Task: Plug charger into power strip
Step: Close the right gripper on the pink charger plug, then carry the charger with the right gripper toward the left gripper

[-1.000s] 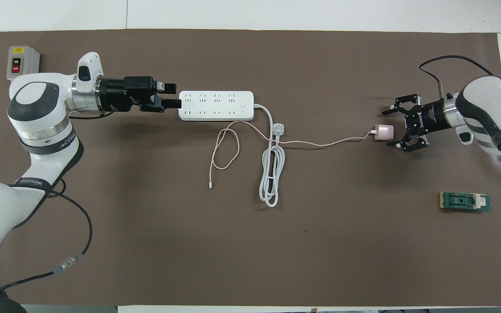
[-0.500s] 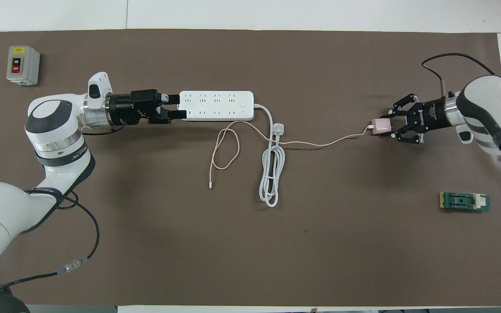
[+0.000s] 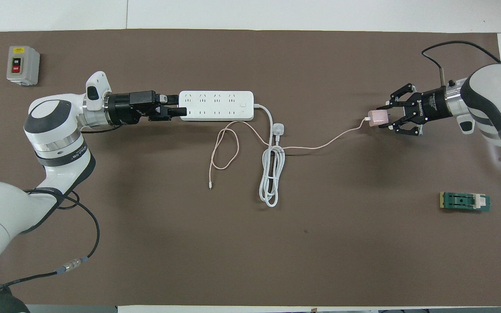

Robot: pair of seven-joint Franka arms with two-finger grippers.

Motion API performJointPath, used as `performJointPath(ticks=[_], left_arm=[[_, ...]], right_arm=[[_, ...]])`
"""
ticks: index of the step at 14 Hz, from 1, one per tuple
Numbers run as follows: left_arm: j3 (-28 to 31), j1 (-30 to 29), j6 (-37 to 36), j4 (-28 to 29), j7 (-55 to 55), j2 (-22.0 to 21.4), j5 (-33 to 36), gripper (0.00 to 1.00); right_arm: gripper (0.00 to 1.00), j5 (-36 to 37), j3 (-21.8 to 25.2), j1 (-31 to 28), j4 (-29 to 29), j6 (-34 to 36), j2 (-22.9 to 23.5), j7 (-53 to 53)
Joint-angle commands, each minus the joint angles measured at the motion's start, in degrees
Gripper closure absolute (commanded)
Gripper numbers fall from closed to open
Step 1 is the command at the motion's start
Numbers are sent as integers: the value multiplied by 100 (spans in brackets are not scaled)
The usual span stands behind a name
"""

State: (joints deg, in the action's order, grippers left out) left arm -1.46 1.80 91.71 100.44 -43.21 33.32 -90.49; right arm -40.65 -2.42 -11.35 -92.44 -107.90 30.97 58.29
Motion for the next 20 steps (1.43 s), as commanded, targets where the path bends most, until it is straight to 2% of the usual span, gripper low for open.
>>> performJointPath(ticks=[1, 5, 7, 11, 16, 18, 20], left_arm=[[-4, -162, -224, 46, -161, 16, -127, 0], [-47, -57, -180, 29, -152, 34, -258, 0], [-47, -48, -171, -32, -161, 139, -329, 0], [-47, 30, -22, -77, -152, 157, -399, 0], [-30, -5, 197, -33, -152, 104, -399, 0], [-30, 22, 451, 54, -152, -27, -399, 0], [-30, 48, 733, 379, -161, -360, -399, 0]], right_arm=[[100, -109, 5, 491, 401, 146, -197, 734], [100, -223, 5, 1362, 797, -11, -145, 1464], [100, -478, 5, 1801, 833, -353, -136, 1747], [100, -496, 5, 2584, 1157, -977, 22, 2361], [100, -487, 5, 3261, 1281, -1645, 154, 2749], [100, -479, 5, 3428, 1552, -1761, 347, 2889], [100, -444, 5, 3543, 1825, -1796, 558, 3039]])
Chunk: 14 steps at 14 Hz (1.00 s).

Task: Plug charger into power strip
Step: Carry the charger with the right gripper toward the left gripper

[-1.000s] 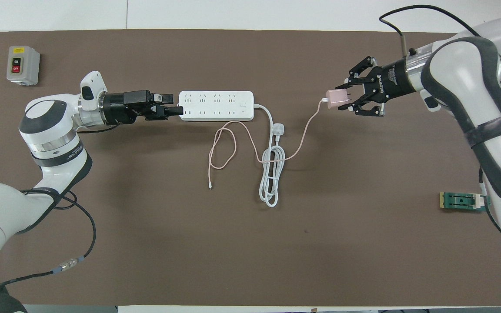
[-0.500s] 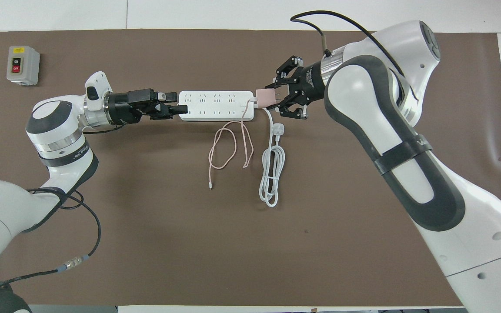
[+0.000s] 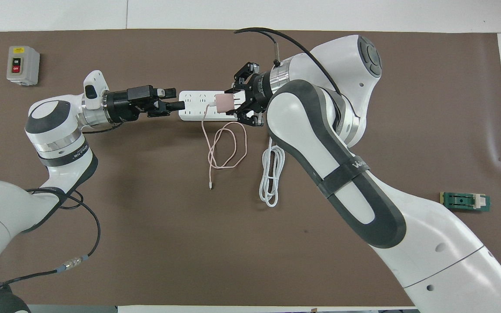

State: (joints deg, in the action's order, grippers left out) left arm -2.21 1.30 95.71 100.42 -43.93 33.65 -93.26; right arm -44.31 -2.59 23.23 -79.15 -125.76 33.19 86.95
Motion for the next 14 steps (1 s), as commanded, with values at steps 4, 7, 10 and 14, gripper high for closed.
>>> performJointPath(ticks=[4, 7, 10, 14], left_arm=[[36, 159, 361, 671, -282, -569, -140, 0], [27, 204, 370, 847, -362, -675, -149, 0], [27, 370, 466, 918, -362, -780, -201, 0], [27, 502, 615, 874, -362, -807, -368, 0]], right_arm=[[100, -60, 31, 190, 847, -10, 592, 182], [100, -60, 40, 225, 954, -10, 654, 208], [100, -60, 40, 322, 945, -19, 654, 217], [100, -69, 40, 392, 945, -54, 680, 287]])
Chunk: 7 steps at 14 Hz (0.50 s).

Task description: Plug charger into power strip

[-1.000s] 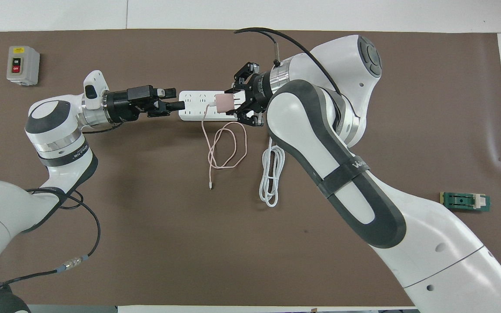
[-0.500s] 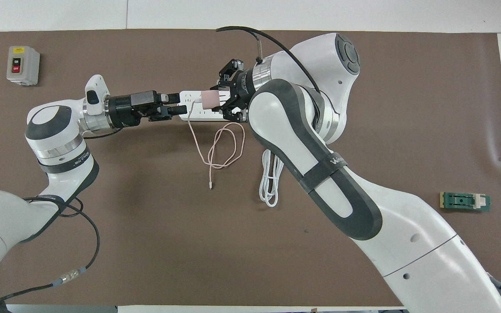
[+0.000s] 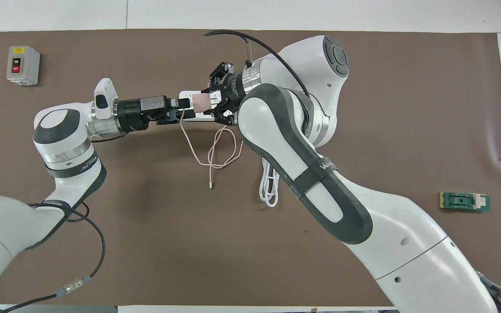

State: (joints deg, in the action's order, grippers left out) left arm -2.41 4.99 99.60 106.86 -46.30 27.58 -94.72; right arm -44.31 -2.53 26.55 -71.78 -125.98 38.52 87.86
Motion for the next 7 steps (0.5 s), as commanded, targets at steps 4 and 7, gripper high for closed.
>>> performJointPath(ticks=[4, 7], left_arm=[[47, 169, 261, 178, -124, -192, -240, 6], [56, 178, 261, 160, -133, -192, -240, 30]], right_arm=[[100, -69, 42, 52, 208, -146, 155, 653], [100, -60, 42, 52, 208, -155, 155, 654]])
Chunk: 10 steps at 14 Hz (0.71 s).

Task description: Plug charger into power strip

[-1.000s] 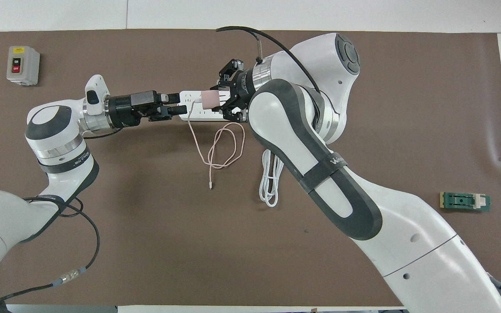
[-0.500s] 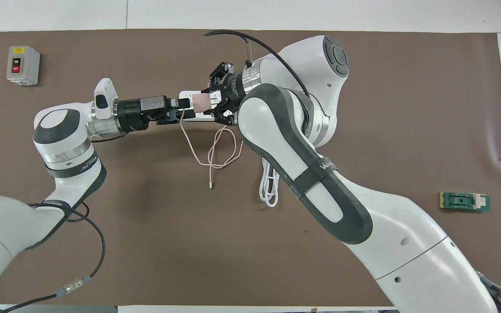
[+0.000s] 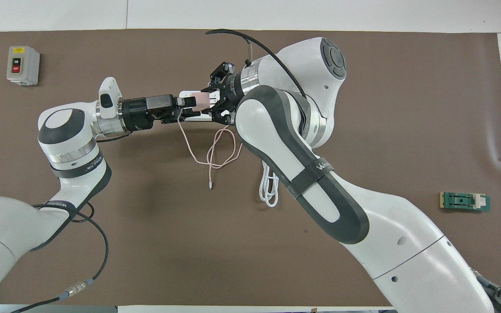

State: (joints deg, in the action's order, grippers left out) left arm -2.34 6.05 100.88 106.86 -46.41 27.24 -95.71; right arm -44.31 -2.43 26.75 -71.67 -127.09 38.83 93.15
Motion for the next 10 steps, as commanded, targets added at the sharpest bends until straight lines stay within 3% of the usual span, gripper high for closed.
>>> performJointPath(ticks=[1, 2, 3, 7, 8, 9, 10], left_arm=[[50, 72, 134, 160, -123, -157, -141, 47], [50, 63, 125, 160, -271, -157, -133, 76], [50, 63, 125, 160, -394, -149, -133, 97], [50, 63, 125, 169, -492, -140, -133, 100], [50, 63, 125, 169, -501, -131, -133, 100], [50, 72, 134, 169, -501, -122, -133, 100], [58, 72, 142, 160, -501, -122, -133, 100]], right_arm=[[100, -60, 32, 32, 197, -44, 125, 124], [100, -60, 41, 32, 197, -44, 125, 115], [100, -60, 41, 32, 197, -44, 125, 115], [100, -60, 49, 32, 197, -44, 125, 133], [89, -69, 49, 23, 189, -53, 125, 176], [1, -52, 76, 41, 189, -70, 125, 316], [0, -43, 67, 32, 189, -105, 117, 430]])
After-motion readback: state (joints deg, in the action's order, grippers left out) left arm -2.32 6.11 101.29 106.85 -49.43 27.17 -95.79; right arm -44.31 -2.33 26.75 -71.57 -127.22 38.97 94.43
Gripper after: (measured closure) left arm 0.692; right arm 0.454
